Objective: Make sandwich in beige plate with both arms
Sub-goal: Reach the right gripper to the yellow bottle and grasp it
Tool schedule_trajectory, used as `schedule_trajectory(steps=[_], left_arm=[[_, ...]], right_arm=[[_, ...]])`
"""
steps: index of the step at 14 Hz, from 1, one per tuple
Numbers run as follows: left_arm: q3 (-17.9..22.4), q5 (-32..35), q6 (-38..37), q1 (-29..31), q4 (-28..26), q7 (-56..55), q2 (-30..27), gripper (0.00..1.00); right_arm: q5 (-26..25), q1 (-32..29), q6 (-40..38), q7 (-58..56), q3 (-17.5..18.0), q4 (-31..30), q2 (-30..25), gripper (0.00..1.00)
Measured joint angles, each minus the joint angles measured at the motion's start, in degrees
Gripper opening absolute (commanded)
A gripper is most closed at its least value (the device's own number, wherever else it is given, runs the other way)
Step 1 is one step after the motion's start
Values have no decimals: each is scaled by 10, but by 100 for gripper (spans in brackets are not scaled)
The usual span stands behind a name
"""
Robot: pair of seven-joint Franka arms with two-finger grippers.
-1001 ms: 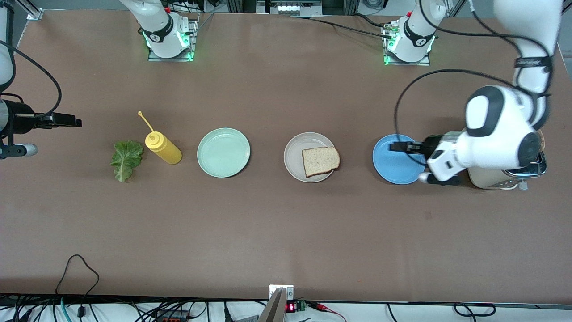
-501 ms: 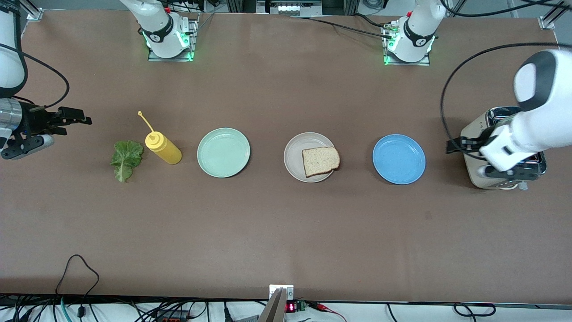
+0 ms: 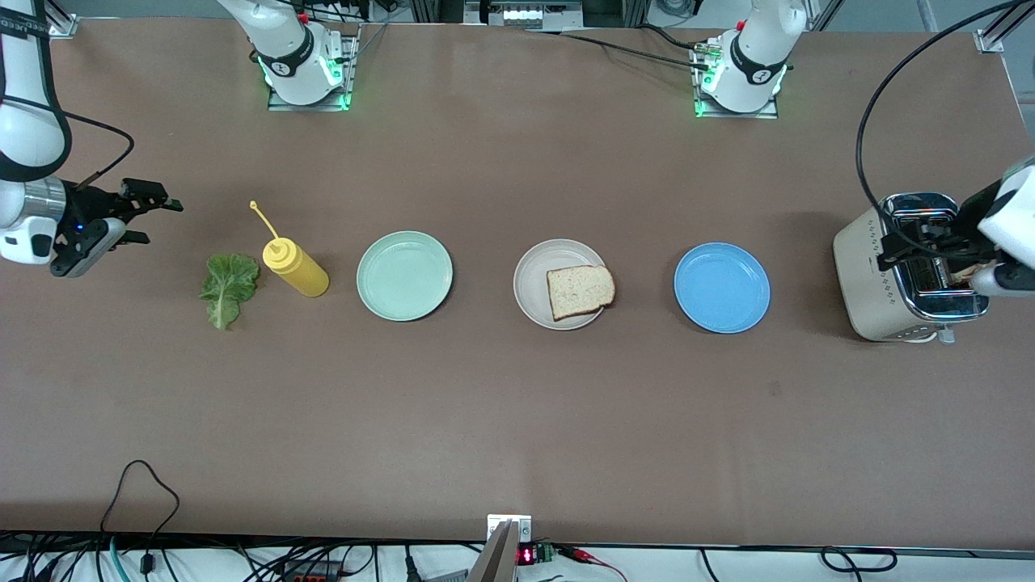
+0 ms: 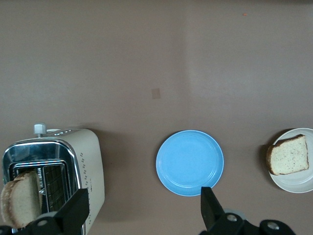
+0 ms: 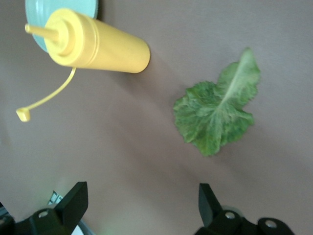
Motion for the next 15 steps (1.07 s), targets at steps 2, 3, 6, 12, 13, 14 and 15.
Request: schedule_trajectory(steps=[2,3,6,12,13,14,15], left_arm=[[0,0,-39,0,7,-2,-11,100],[-1,0,-49,0,7,-6,-17,100],[-2,0,-54,0,1,-24,-23,100],[-2,0,-31,2,-22,-36,-28,100],[-2,0,-31,5,-22,-36,-30,100],[-2,0,-31,7,-23,-36,-31,100],[-2,0,-31,9,-24,-34,-33,100]], right_arm=[[26,-9,33,-90,0,-26,3,100],[44,-11,44,-132,0,-34,6,100],[91,-12,72,-252,3,-45,21,100],[220,-15,81,-460,6,-47,67,100],[240,-17,81,-493,6,-48,76,100],[257,-20,81,-524,6,-48,85,100],[274,-22,81,-552,6,-48,93,100]])
